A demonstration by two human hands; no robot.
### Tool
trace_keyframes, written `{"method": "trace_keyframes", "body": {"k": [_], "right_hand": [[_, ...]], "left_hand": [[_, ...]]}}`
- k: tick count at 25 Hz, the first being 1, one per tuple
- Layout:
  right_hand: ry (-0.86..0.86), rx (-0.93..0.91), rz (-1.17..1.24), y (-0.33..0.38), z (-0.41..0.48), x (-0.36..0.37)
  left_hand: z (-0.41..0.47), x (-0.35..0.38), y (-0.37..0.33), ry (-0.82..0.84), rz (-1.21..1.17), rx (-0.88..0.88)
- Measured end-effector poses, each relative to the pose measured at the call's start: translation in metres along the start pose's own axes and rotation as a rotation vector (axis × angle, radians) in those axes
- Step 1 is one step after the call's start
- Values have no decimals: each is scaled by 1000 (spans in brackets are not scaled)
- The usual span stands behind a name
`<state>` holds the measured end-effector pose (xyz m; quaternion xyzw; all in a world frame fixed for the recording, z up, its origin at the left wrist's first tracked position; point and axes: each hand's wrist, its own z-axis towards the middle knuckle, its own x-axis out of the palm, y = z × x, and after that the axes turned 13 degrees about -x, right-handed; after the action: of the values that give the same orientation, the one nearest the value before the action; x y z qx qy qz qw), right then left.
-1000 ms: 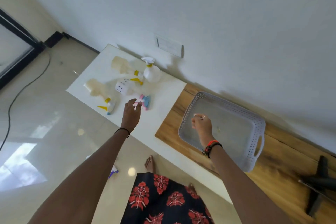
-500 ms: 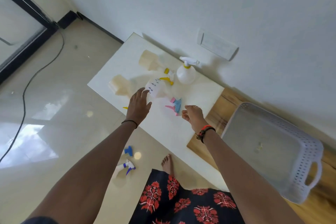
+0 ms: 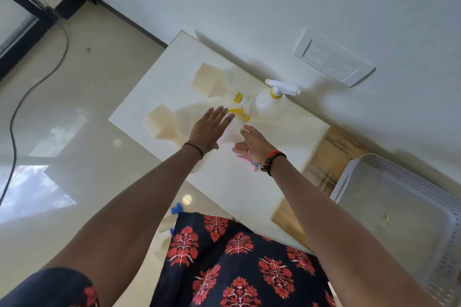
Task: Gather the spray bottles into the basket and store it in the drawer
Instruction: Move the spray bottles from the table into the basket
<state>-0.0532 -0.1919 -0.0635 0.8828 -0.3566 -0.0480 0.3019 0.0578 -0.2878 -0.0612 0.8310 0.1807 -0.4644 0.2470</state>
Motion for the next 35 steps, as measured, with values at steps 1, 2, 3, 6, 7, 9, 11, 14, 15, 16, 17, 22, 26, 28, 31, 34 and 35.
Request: {"method": "trace_keyframes", "body": {"k": [1,2,3,6,7,9,11,14,15,16,17,22,26,28,31,34,35], "right_hand": [[0,10,0,0,2,2],[-3,13,-1,0,3,3],[-10,4,9,-1,5,3],[-42,-62,74,-4,2,3],[-50,-85,98,-6,0,3],[-69,-129,128,-11,-8,2],[-104,-153,146,-17,-20,1],[-158,-184,195,-31,-43,-5],[-179,-191,216,-36,-52,-9],[-200,-197,238,-41,-62,-13],[-221,-205,254,-46,-71,-18],[-269,-370,-14,-71,-120,-44],[-294,-481,-116,-91,-154,-78],[-377,-487,-46,-98,-168,-103],[-437,-399,74,-102,-180,-147],[-280,-256,286,-99,-191,-196],[-223,-221,309,-98,-195,-212]], "left_hand": [[3,3,-1,3,10,6],[5,4,-2,-5,13,8],[7,6,-3,-15,11,6],[6,6,-6,-32,-30,-25],[4,6,-8,-28,-69,-46],[-3,7,-11,-18,-178,-100],[-16,8,-15,-10,-321,-174],[-42,6,-27,9,-550,-258],[-51,4,-32,17,-607,-277],[-60,3,-37,24,-660,-295],[-69,2,-44,29,-709,-312],[-109,-2,-87,21,-904,-373],[-129,-10,-135,31,-1070,-389],[-138,-17,-159,44,-1135,-368],[-149,-31,-196,76,-1223,-309],[-156,-47,-235,90,-1303,-205],[-158,-52,-247,85,-1310,-171]]}}
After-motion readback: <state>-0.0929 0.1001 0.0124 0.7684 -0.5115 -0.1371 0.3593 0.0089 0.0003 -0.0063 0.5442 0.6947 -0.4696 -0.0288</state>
